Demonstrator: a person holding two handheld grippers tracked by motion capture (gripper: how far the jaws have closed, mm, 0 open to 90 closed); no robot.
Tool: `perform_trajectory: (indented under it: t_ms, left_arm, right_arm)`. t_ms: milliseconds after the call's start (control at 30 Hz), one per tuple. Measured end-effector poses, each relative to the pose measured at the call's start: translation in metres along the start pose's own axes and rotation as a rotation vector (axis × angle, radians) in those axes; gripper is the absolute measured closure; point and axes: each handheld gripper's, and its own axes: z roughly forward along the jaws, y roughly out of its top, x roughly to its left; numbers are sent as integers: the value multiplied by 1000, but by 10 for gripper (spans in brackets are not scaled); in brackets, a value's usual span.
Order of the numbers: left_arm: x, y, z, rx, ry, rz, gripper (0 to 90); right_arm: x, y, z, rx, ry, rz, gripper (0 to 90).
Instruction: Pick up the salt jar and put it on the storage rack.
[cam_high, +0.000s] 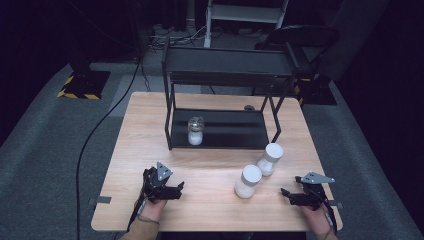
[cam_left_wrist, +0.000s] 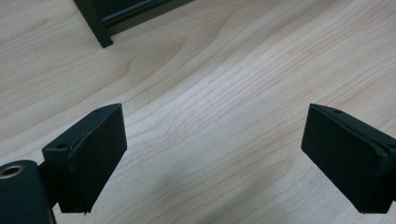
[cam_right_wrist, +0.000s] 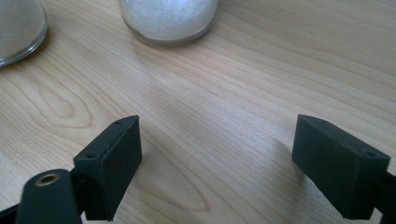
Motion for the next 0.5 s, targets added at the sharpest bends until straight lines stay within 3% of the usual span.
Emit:
perform_trajectory:
  t_ms: [333, 500]
  left_arm:
    - [1, -6, 2, 27, -1, -15, 62]
    - [6, -10, 2, 44, 3, -44, 62]
  right_arm:
    - [0, 0, 0, 0, 0, 0, 157]
    - [0, 0, 0, 0, 0, 0, 157]
